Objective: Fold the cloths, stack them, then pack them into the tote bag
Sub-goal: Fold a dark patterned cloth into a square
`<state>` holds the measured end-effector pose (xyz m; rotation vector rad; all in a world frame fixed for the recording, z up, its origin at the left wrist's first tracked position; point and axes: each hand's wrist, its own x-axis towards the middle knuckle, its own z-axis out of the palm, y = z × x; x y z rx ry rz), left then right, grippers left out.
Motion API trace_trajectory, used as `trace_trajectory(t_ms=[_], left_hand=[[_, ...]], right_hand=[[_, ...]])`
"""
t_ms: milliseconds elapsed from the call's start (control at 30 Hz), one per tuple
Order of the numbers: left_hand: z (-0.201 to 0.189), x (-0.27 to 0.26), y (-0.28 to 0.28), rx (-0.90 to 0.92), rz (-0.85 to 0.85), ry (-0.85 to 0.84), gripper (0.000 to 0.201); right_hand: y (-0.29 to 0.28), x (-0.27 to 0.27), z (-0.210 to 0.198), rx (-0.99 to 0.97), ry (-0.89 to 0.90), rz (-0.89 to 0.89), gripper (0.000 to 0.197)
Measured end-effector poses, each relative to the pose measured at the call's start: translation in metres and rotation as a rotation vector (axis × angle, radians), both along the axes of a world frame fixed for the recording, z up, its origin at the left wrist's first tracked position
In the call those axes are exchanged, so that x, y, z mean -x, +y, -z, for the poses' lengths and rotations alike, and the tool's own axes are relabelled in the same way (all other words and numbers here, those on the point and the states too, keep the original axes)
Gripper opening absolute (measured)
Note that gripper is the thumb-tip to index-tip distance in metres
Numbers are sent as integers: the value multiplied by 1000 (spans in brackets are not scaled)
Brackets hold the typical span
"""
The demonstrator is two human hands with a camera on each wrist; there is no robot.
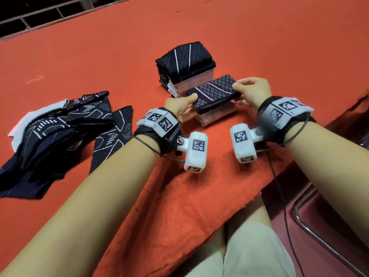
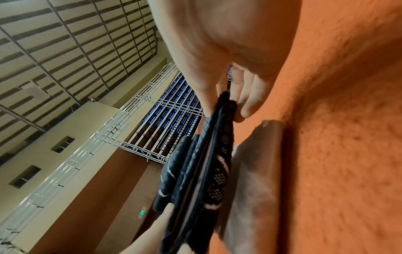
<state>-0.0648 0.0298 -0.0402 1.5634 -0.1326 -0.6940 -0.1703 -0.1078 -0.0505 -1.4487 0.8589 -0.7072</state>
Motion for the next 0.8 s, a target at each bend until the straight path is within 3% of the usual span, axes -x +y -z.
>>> trace_trajectory(t_ms=[133,200,367,600,800], left_hand=[[7,-2,4,-90,54,-34,20],[7,-2,6,-193,109,-113,19],[6,-3,8,-326,205,-364,54],[5,-2,11,-478,416,-502,43],[10,-2,9,-488,441,-533,33]], right_hand=[[-9,-8,13,29,77,-29,9],[-10,-12,19,82,88,4,17],[-11,-15,30,173,113,3,24],[-15,-9,35,260,242,-104,30],[-13,-10,37,315,275,-105,30]])
